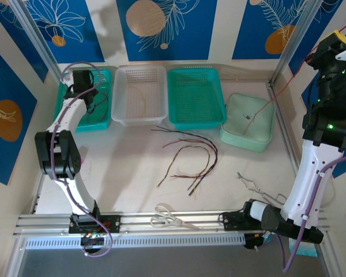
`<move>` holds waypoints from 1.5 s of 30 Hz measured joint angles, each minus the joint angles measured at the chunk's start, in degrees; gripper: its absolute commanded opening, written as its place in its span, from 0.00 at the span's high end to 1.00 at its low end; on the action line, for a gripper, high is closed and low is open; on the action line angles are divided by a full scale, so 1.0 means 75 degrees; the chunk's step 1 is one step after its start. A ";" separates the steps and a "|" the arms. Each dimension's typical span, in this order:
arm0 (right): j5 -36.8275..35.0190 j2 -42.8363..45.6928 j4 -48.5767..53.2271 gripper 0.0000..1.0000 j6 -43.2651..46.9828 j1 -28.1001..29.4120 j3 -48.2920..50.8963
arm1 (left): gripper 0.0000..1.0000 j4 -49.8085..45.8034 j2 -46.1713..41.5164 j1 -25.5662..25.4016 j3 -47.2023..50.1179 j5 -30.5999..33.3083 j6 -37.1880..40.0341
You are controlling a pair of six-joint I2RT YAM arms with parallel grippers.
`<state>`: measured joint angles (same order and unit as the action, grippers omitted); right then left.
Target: Untangle the cables
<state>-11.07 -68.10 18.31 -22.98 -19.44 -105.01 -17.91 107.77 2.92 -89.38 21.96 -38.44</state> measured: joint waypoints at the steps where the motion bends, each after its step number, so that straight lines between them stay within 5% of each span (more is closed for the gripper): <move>1: 0.0015 0.0000 0.0023 1.00 0.0003 0.0003 -0.0009 | 1.00 -0.0128 0.0157 0.0044 0.0003 -0.0067 -0.0154; 9: 0.0137 -0.0102 0.0099 1.00 0.0000 0.0087 -0.0122 | 1.00 -0.0691 0.1070 0.0627 -0.0061 -0.1571 -0.1151; 10: 0.0143 -0.0125 0.0102 1.00 0.0000 0.0096 -0.0131 | 0.94 -0.0729 0.1204 0.0699 -0.0122 -0.1865 -0.1192; 12: 0.0172 -0.0178 0.0125 1.00 0.0000 0.0122 -0.0134 | 0.49 -0.0866 0.1504 0.0807 -0.0309 -0.2343 -0.1218; 13: 0.0187 -0.0198 0.0140 1.00 -0.0003 0.0137 -0.0134 | 0.34 -0.0909 0.1588 0.0810 -0.0356 -0.2489 -0.1221; 15: 0.0233 -0.0233 0.0178 1.00 -0.0003 0.0152 -0.0134 | 0.24 -0.1003 0.1644 0.0831 -0.0376 -0.2713 -0.1212; 22: 0.0411 -0.0242 0.0297 1.00 -0.0023 0.0294 -0.0134 | 0.16 -0.0991 0.1125 0.0708 -0.0379 -0.2655 -0.0493; 30: 0.0682 -0.0102 0.0574 1.00 -0.0146 0.1195 0.0047 | 0.15 0.0038 -0.1212 0.0070 -0.0090 -0.2664 0.1142; 36: 0.1233 -0.0178 0.0644 1.00 -0.0152 0.2218 0.0055 | 0.17 0.1798 -0.2495 -0.1043 0.0443 -0.4774 0.2530; 45: 0.2092 -0.0813 0.0650 1.00 -0.0557 0.3077 0.0058 | 0.16 0.3544 -0.2317 -0.3797 0.1157 -0.7353 0.3436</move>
<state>4.62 -74.19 23.18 -27.16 3.64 -104.57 8.67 90.39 -25.56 -80.71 -33.19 -12.67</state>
